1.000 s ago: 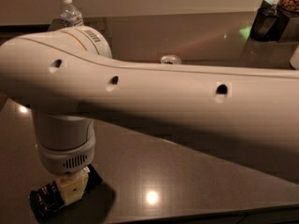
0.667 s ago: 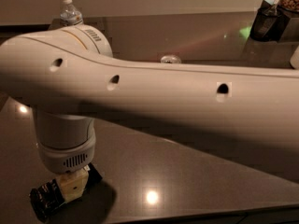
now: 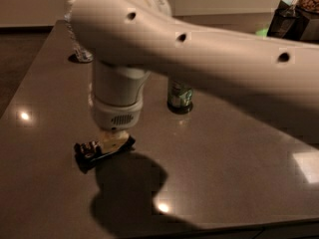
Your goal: Move rxbar chocolate near green can
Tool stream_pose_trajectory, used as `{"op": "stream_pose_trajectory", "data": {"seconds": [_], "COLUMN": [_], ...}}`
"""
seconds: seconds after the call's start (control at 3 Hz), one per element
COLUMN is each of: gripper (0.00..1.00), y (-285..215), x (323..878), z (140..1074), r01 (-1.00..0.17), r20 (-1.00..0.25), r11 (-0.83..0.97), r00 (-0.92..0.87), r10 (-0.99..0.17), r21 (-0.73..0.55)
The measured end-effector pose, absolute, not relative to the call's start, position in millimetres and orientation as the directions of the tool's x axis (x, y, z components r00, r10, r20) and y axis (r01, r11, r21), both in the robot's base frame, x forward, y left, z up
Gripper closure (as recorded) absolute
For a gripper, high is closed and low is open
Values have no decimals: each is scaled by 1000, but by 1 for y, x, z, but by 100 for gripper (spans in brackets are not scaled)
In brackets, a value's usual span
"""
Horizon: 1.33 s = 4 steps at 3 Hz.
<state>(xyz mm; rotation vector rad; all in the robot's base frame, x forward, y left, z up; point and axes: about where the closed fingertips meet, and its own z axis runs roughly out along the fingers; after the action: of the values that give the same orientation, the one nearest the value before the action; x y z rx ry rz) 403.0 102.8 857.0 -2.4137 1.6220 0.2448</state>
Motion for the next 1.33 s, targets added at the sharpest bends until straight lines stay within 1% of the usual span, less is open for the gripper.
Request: {"op": "stream_pose_trajectory", "data": {"seconds": [0.33,0.67,1.33], "gripper": [100,100,100], "y": [72,40,-15], "x": [445,474,504], "z": [859,856,858], "r01": [-954,-971,-986], "r20": [-245,-222,-188], "r11": [-282,-216,-112], "r00": [299,234,134], "r10": [-922,-947,-973], "r21": [-102,-104,-120]}}
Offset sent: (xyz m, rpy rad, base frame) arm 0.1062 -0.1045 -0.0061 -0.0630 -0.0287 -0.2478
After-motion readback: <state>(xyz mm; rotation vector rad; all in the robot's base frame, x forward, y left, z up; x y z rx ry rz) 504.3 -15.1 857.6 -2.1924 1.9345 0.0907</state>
